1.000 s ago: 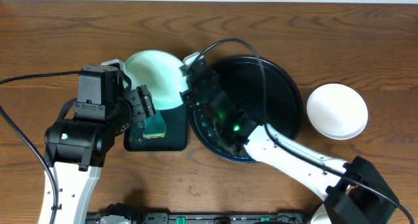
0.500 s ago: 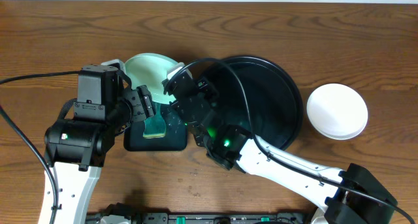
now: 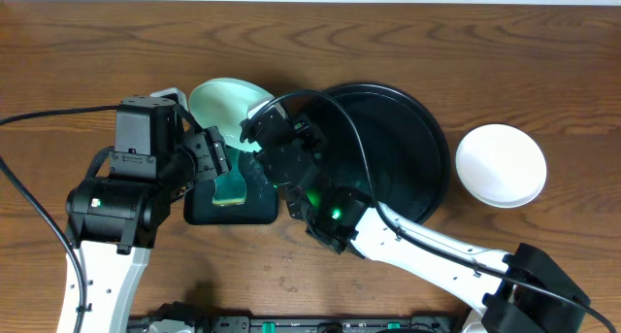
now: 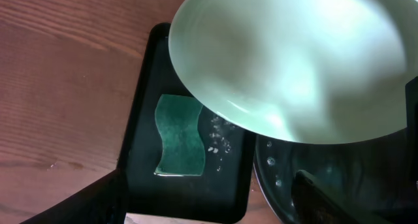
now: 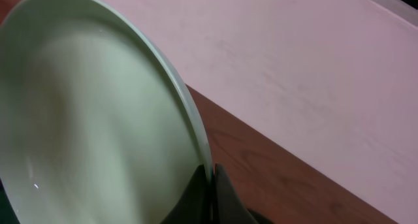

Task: Clean dirty plates on tray and stack at the side
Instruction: 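Lift the mint plate with the right gripper and tilt it over the tray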

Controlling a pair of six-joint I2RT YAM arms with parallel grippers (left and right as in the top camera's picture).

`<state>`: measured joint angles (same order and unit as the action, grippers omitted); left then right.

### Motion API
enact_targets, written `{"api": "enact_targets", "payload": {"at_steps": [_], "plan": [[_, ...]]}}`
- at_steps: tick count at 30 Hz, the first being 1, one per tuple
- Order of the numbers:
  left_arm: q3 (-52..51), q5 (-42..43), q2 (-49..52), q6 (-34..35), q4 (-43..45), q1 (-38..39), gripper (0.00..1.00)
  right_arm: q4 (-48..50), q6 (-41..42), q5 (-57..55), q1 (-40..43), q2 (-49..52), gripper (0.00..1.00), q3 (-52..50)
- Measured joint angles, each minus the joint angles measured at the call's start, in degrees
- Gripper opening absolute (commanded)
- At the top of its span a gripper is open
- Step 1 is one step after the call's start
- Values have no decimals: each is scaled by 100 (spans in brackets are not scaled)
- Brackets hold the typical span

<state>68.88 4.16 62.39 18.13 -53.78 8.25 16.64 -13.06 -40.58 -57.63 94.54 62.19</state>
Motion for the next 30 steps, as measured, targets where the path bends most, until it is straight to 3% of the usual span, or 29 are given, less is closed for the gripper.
{"api": "enact_targets", "payload": {"at_steps": [30], "plan": [[0,0,0,0,0,0,80,-7,136,-166,61,0,1,0]]}}
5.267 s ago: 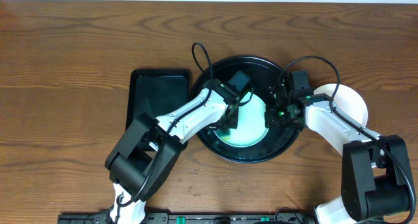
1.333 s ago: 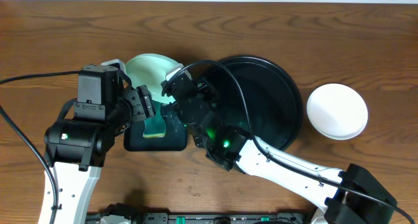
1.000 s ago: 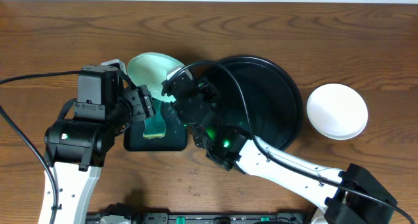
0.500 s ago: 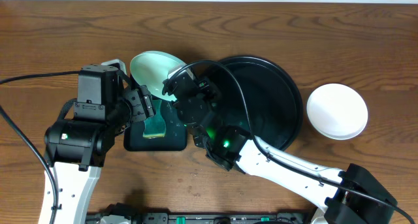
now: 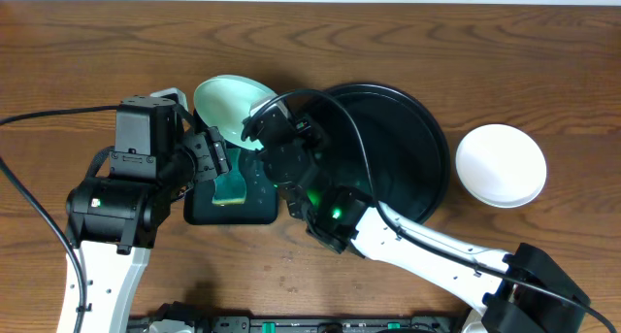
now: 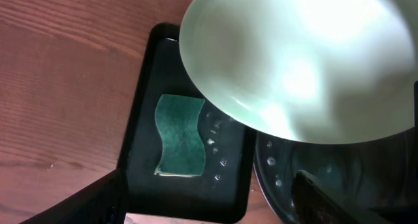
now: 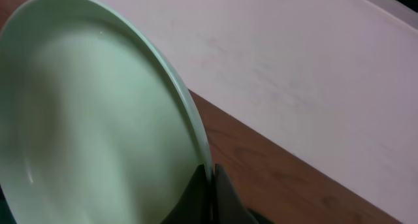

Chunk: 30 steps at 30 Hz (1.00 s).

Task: Clean dirty plates on tray and stack at the side
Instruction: 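Lift the mint plate with the right gripper and tilt it over the tray, then carry the mint plate right and stack it on the white plate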

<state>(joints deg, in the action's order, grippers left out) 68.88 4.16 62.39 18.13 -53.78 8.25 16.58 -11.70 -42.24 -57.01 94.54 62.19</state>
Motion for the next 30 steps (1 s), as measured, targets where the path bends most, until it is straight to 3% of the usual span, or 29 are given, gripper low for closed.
{"api": "enact_targets", "payload": {"at_steps": [3,6,10,13,15,20,26,30], "plan": [[0,0,0,0,2,0,80,-247,581,55,195,-11,1,9],[0,0,0,0,0,0,80,-1012,1755,570,730,-24,1,39],[0,0,0,0,2,0,80,-1631,3305,2393,1869,-24,1,33],[0,0,0,0,0,0,80,-1679,4245,4426,2935,-44,2,33],[0,0,0,0,2,0,80,-1829,4513,5066,3294,-92,2,35],[2,0,0,0,0,0,80,-3298,4784,6107,4352,-815,1,20],[4,0,9,0,0,0,81,-5296,4489,6015,5952,-1998,1,57],[4,2,9,0,-2,0,80,-6476,4391,5499,7206,-2159,1,66]]}}
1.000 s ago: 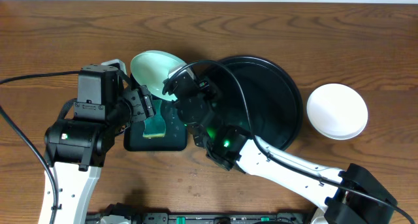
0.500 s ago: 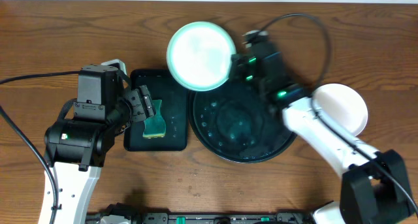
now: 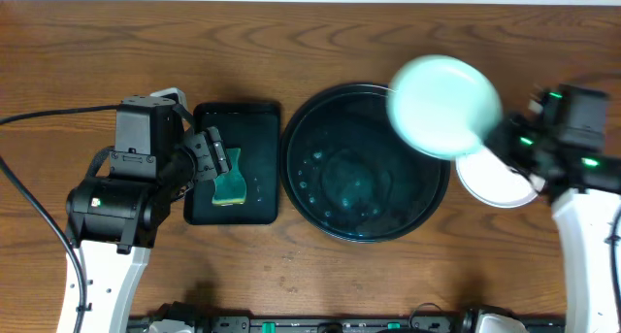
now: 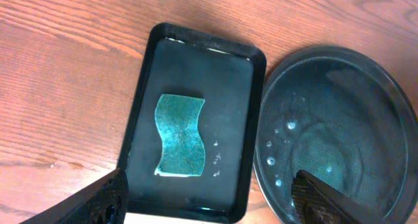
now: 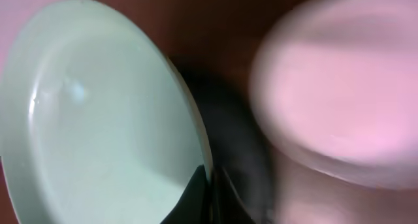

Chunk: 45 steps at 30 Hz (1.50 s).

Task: Clean dirty plates on tray and stack at the side
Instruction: 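Carry the mint plate right and stack it on the white plate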

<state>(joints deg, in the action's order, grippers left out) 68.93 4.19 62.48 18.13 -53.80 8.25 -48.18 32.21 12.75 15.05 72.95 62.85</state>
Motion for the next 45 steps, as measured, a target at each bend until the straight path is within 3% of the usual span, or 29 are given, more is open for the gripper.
{"api": "enact_targets", "payload": {"at_steps": [7,13,15,17,19,26,30,33,34,35,41,45], "plan": [[0,-2,0,0,4,0,80,-348,-44,-844,1650,435,1,-179],[0,0,0,0,2,0,81,-389,-105,-1023,2028,927,2,-348],[0,-2,0,0,2,0,80,-382,-120,-1023,2026,1034,10,-348],[0,-2,0,0,2,0,80,-339,-186,-1014,2009,1113,33,-350],[0,-2,0,0,2,0,80,-229,-315,-911,1993,1126,45,-352],[0,0,0,0,2,0,80,-48,-953,304,1816,752,52,-354],[0,-2,0,0,2,0,80,149,-1412,1755,1491,-232,52,-354],[0,-2,0,0,4,0,80,181,-1665,2612,1049,-1021,58,-352],[0,0,0,0,2,0,81,173,-1725,2778,887,-1248,63,-348],[0,0,0,2,4,0,81,160,-1768,2924,721,-1464,99,-345],[0,0,0,0,2,0,81,-129,-1921,3412,-122,-2448,99,-339],[0,0,0,0,2,0,81,-179,-1928,3491,-245,-2752,99,-339]]}}
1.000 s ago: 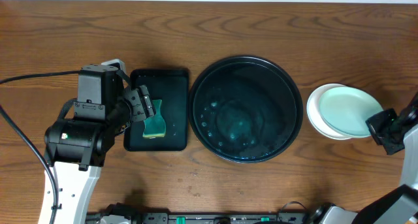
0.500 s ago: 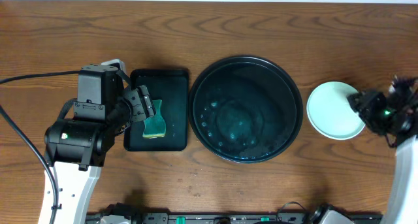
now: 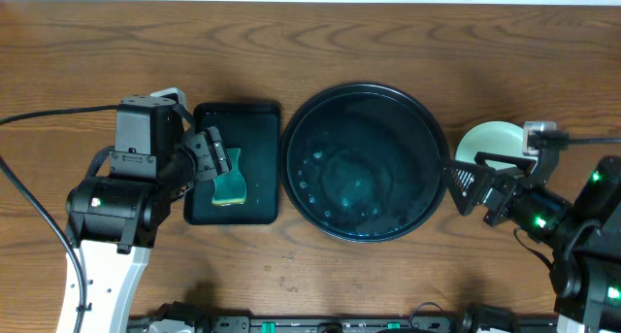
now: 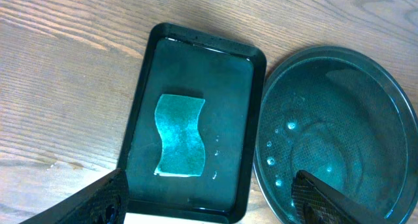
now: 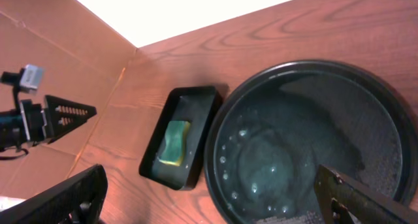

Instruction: Clean dirty plates on tray and stack at the side

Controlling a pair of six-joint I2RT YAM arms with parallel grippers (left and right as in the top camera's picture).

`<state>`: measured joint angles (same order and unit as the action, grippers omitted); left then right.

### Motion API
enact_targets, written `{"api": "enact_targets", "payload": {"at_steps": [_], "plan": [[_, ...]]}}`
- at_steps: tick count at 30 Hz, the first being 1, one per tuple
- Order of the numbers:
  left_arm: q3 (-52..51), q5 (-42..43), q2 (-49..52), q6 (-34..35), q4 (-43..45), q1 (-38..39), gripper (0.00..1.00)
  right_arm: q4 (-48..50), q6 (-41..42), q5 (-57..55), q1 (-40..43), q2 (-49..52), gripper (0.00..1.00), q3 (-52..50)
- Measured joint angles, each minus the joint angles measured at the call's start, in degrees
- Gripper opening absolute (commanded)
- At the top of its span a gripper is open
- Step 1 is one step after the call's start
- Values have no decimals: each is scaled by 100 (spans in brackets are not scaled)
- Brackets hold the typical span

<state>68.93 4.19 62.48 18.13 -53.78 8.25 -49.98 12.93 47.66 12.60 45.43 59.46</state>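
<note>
A pale green plate [image 3: 490, 141] lies flat on the table just right of the round black tray [image 3: 364, 90]. Its near part is hidden behind my right gripper [image 3: 482, 190]. That gripper is open and empty, a little in front of the plate. In the right wrist view the right gripper [image 5: 212, 204] has its fingers spread wide over the wet round tray [image 5: 385, 100]. My left gripper [image 3: 215, 161] hangs open over the small rectangular tray [image 3: 238, 110], which holds a green sponge [image 3: 231, 187]. In the left wrist view the left gripper [image 4: 209, 204] is open above the sponge [image 4: 179, 144]. No white plate shows.
Water drops lie in the round tray [image 4: 392, 106], which holds no plate. The small tray [image 4: 140, 119] sits close against its left side. A black cable [image 3: 49, 115] runs over the table's left part. Brown cardboard [image 5: 59, 61] appears at the left of the right wrist view.
The right gripper held the green plate in the air over the round tray's right rim. Now the plate lies where the white plate lay, and the gripper is open, nearer the front. The left arm is unchanged.
The right gripper first held the green plate tilted over the small sponge tray at the left, and still did a second later. Then it held the plate at the right beside the white plate. Now the plate lies there, let go.
</note>
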Motion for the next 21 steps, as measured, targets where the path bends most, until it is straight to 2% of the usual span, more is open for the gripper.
{"api": "enact_targets", "payload": {"at_steps": [5,13,16,21], "plan": [[0,-2,0,0,2,0,81,-260,-280,-109,-9,-109,99,0],[0,-2,0,0,2,0,81,-153,-2065,-286,-289,-310,99,-57],[0,-2,0,0,0,0,81,-4,-2579,-706,-649,-726,99,-302],[0,-2,0,0,2,0,81,2,-2889,-1360,-872,-1663,99,-896]]}}
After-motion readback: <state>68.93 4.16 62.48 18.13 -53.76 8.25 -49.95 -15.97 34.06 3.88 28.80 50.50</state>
